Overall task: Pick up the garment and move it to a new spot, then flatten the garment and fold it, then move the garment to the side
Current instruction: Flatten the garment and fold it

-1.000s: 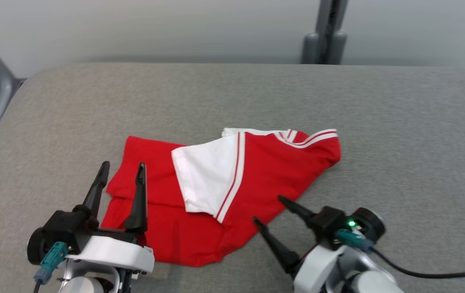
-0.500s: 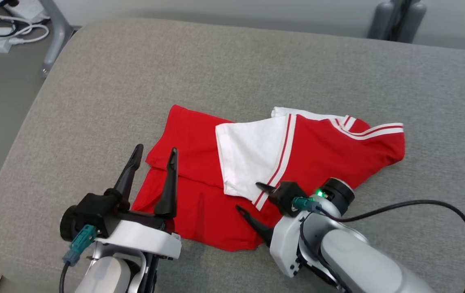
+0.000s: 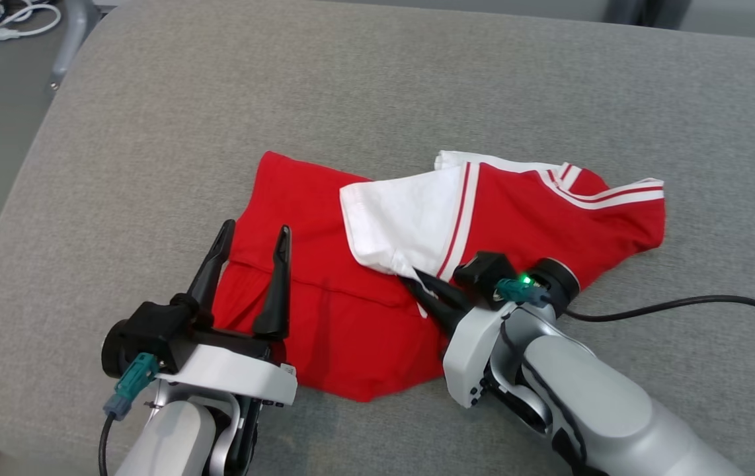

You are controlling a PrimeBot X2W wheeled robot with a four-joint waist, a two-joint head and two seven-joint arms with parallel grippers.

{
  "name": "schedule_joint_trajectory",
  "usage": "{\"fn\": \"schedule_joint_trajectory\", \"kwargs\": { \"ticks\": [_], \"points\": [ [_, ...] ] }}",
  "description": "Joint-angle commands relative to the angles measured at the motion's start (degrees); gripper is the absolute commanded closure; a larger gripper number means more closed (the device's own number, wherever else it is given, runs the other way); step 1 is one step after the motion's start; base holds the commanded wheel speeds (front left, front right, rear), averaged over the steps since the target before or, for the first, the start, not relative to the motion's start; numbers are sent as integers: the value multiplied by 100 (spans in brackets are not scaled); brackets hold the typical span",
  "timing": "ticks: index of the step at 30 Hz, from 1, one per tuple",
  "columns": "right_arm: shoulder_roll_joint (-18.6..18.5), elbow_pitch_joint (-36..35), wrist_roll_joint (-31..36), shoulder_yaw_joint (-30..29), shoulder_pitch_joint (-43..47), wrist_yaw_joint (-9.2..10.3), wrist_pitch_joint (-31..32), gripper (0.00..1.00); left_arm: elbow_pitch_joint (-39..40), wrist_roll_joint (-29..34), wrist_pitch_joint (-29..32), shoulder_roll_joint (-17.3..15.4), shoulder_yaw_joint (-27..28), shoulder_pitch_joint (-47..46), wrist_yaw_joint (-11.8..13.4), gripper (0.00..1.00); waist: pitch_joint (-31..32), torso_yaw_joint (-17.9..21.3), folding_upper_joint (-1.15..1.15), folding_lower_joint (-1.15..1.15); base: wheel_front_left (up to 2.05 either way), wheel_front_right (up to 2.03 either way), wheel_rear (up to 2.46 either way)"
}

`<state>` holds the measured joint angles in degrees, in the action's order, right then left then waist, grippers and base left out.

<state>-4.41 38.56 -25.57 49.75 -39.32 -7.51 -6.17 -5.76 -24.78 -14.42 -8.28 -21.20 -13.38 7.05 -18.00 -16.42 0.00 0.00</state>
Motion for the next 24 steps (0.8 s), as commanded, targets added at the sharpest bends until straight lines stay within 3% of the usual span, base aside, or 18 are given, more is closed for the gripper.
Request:
{"fn": "schedule_joint_trajectory", "kwargs": {
  "ticks": [1, 6, 11, 20, 24],
  "points": [
    [-71, -93, -84, -93, 39, 4, -131, 100, -9, 25, -33, -53, 52, -75, -15, 0, 29, 127, 0, 0, 0, 0, 0],
    [-260, -441, -367, -758, 273, 4, -443, 100, 46, 59, -40, -158, 147, 1, 26, 0, 134, 506, 0, 0, 0, 0, 0],
    [-362, -942, -587, -1880, 957, 3, -635, 100, 146, 60, 13, -323, 225, 106, 79, 0, 281, 992, 0, 0, 0, 0, 0],
    [10, -1703, -1445, -3310, 2539, 3, -826, 100, 344, 37, 230, -518, 240, 202, 114, 0, 382, 1445, 0, 0, 0, 0, 0],
    [84, -1765, -1739, -3667, 2952, 3, -877, 100, 398, 24, 285, -552, 233, 229, 137, 0, 408, 1511, 0, 0, 0, 0, 0]
  ]
}}
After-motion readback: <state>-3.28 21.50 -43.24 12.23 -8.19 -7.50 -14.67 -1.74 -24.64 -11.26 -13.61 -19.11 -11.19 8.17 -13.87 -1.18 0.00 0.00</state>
